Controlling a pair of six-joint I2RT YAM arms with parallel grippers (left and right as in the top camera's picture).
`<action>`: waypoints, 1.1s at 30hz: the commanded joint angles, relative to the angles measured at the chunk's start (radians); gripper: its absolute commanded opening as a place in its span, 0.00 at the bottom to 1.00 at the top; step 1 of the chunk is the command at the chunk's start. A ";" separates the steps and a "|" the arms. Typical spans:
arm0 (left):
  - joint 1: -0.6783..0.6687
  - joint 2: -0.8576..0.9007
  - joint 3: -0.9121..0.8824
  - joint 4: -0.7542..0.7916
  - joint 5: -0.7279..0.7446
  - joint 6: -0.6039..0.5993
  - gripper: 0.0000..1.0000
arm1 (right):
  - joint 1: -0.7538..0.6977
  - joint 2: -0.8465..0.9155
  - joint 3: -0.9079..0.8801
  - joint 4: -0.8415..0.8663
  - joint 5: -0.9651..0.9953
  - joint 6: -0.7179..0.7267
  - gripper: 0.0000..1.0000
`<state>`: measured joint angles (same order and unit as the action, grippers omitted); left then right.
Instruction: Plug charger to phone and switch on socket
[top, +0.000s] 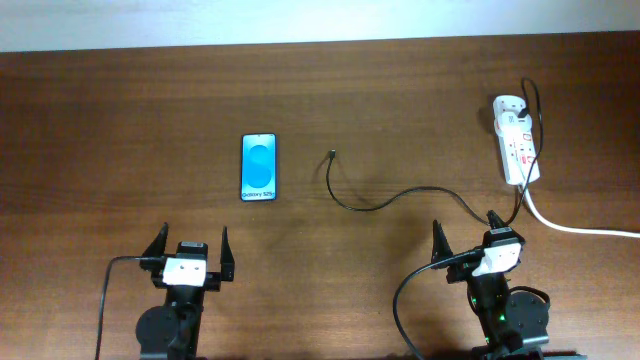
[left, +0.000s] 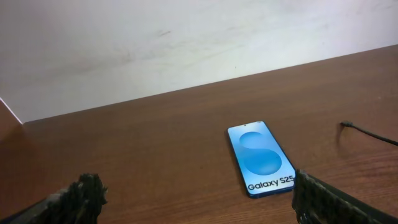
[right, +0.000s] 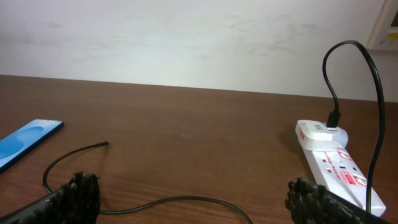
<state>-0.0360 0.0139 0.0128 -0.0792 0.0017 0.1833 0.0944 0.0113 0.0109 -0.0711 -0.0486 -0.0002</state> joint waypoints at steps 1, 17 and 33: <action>0.006 -0.002 -0.004 -0.004 -0.006 0.013 0.99 | 0.003 -0.007 -0.005 -0.004 0.001 0.000 0.98; 0.006 -0.002 -0.003 -0.005 -0.006 0.013 0.99 | 0.003 -0.007 -0.005 -0.004 0.001 0.000 0.98; 0.006 0.868 0.834 -0.246 0.087 -0.075 0.99 | 0.003 -0.002 -0.005 -0.004 0.001 0.000 0.98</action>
<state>-0.0338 0.7212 0.6540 -0.2844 0.0113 0.1566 0.0944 0.0116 0.0109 -0.0711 -0.0486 -0.0006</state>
